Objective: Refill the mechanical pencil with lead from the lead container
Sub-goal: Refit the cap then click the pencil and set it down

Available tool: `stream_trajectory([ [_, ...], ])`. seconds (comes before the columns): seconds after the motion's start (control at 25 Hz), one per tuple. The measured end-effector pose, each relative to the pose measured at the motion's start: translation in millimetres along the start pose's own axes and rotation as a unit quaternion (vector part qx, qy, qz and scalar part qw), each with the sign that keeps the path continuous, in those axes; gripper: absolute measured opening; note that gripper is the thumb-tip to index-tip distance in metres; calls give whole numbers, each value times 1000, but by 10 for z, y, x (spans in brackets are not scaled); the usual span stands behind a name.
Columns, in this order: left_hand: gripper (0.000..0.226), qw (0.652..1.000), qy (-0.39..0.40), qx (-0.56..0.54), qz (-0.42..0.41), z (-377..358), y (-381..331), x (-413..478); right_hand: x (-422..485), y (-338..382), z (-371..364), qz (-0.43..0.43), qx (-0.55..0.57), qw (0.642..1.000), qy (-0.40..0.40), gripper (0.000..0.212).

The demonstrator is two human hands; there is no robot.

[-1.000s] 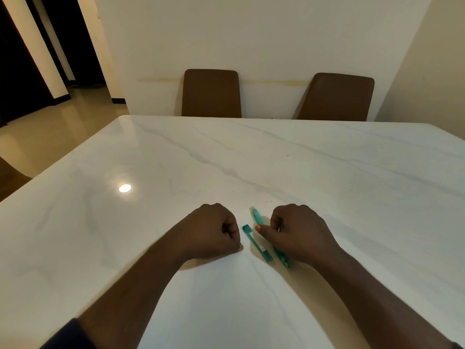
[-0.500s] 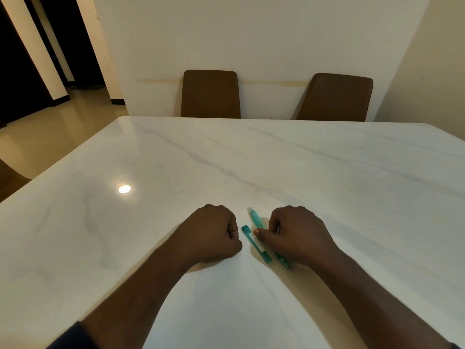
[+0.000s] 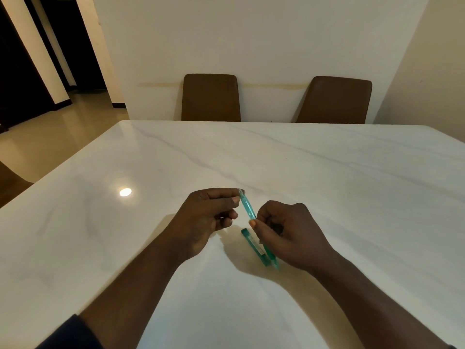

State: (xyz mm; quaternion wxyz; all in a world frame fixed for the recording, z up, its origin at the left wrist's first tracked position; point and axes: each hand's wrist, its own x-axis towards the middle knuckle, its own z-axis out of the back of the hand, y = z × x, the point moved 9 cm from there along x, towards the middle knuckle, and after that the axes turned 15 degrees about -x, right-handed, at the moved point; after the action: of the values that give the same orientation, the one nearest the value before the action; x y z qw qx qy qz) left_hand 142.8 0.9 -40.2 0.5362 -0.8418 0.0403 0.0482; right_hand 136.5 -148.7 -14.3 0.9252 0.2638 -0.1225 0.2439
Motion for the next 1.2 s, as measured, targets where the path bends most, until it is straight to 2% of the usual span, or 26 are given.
stream_trajectory([
  [0.12,18,999,19,-41,5,-81,-2,-15,-12,35,-12,12,8,1000,13,14],
  [0.32,18,999,9,-32,-12,-62,-47,-20,-3,23,-39,-11,25,999,41,13],
  [0.52,13,990,-84,-88,-65,155,-151,42,-17,-3,-43,-20,22,998,49,13],
  [0.6,12,994,-86,-1,-74,254,-248,40,-11,-83,-16,-50,16,998,30,14],
  [0.68,12,989,-49,136,-11,231,-172,5,4,-197,39,-93,13,996,-1,15],
  [0.76,10,965,-8,251,79,164,27,-59,8,-270,47,-120,6,993,-14,17],
  [0.84,11,939,24,322,120,100,176,-96,8,-294,17,-129,2,992,-10,17],
  [1.2,13,946,30,312,81,92,203,-29,6,-247,-81,-129,6,991,28,18],
])
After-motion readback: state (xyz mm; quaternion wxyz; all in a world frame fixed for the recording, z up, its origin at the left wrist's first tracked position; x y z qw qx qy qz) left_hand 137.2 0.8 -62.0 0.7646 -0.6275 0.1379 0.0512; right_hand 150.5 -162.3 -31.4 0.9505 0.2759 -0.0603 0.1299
